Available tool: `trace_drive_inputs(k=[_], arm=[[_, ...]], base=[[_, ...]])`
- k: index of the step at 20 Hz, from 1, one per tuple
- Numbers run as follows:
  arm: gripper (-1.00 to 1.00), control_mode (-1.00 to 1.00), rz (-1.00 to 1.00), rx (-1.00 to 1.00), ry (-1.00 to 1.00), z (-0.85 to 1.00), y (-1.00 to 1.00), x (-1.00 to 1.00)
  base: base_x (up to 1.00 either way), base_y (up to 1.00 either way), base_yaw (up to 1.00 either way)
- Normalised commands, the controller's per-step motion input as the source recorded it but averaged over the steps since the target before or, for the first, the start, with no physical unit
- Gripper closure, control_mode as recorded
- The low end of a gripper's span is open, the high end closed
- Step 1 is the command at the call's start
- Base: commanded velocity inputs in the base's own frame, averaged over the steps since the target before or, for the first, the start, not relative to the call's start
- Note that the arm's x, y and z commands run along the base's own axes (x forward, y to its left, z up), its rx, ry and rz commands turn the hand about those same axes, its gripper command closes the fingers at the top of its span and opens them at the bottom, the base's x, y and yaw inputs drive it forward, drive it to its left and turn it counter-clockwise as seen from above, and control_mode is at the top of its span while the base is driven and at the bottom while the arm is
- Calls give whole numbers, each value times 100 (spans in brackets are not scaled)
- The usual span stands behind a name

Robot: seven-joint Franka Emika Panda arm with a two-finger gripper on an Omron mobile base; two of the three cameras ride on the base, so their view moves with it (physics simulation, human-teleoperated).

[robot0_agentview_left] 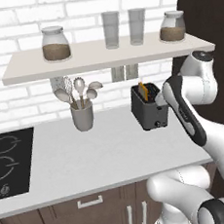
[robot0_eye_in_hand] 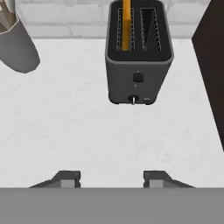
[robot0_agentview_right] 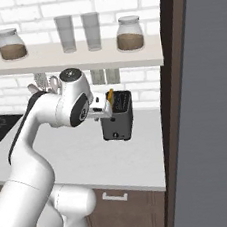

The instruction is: Start the toaster. Once the lever pops up, take the bread to the plate on the dining counter.

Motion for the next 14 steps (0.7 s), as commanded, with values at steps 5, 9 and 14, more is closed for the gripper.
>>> trace_drive_inputs(k=[5, 9, 14], arm=[[100, -100, 0, 0, 7, -11, -17, 40], [100, -100, 0, 0, 0, -24, -23, 26], [100, -100, 0, 0, 0, -26, -13, 36]], base=[[0, 0, 0], [0, 0, 0], [0, 0, 0]])
